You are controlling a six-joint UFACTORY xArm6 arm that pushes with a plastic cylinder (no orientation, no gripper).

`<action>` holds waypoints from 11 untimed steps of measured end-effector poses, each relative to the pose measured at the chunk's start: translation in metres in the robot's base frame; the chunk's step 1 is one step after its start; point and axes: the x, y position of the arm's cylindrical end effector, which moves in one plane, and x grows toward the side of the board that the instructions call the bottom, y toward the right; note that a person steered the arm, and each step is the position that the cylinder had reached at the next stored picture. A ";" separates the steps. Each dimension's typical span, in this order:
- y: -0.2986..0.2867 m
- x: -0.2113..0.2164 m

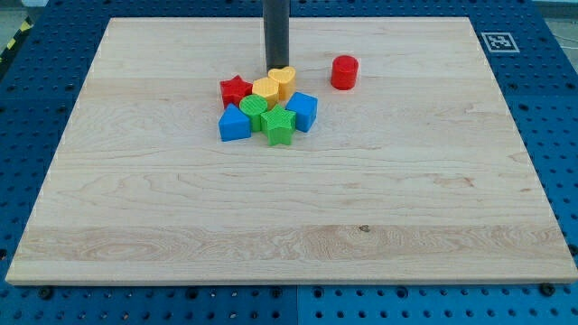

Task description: Move the yellow heart into the blue cube

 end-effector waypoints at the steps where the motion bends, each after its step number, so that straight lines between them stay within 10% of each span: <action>1: 0.000 0.010; 3: 0.001 -0.003; 7: 0.181 -0.033; 11: 0.136 -0.026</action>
